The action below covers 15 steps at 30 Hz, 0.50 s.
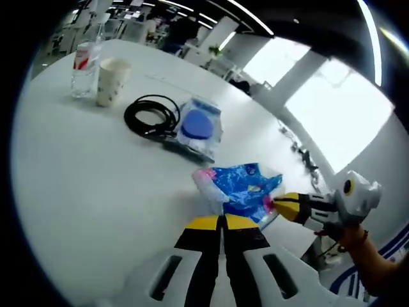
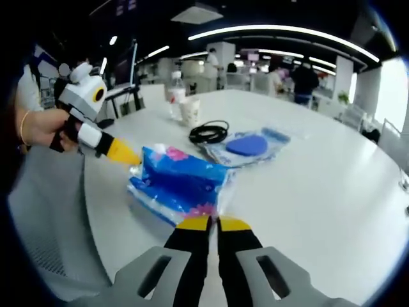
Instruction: Arrange the tabletop items into an orderly group along one side of the table until the central work area is clear of visible clutter.
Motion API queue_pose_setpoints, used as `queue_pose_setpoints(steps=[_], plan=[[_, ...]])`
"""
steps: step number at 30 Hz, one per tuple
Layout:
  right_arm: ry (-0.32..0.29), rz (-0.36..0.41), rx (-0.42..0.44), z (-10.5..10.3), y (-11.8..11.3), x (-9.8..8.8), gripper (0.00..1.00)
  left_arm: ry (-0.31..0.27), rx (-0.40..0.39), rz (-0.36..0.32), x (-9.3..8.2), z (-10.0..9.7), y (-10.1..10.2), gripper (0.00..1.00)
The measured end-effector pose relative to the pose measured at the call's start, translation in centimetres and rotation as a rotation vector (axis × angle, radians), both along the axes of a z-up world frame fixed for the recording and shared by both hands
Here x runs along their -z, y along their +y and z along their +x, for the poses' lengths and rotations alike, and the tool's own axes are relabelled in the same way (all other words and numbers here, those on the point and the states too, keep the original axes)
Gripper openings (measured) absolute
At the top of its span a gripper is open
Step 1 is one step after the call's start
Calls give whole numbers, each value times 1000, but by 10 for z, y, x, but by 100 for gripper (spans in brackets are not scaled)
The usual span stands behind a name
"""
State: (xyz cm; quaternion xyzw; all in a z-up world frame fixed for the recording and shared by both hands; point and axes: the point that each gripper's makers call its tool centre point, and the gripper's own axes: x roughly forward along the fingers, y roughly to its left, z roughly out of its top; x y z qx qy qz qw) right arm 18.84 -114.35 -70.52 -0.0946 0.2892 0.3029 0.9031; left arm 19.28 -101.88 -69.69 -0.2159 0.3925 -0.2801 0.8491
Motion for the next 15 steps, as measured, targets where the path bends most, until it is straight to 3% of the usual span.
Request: queue_pose_setpoints(steps=[6, 15], plan=[[-28, 12, 47, 6, -12, -10, 0, -20, 46, 2, -9, 12, -11, 0], [-29, 22, 70, 16, -25, -14, 1, 3, 60, -7, -10, 33, -26, 0]])
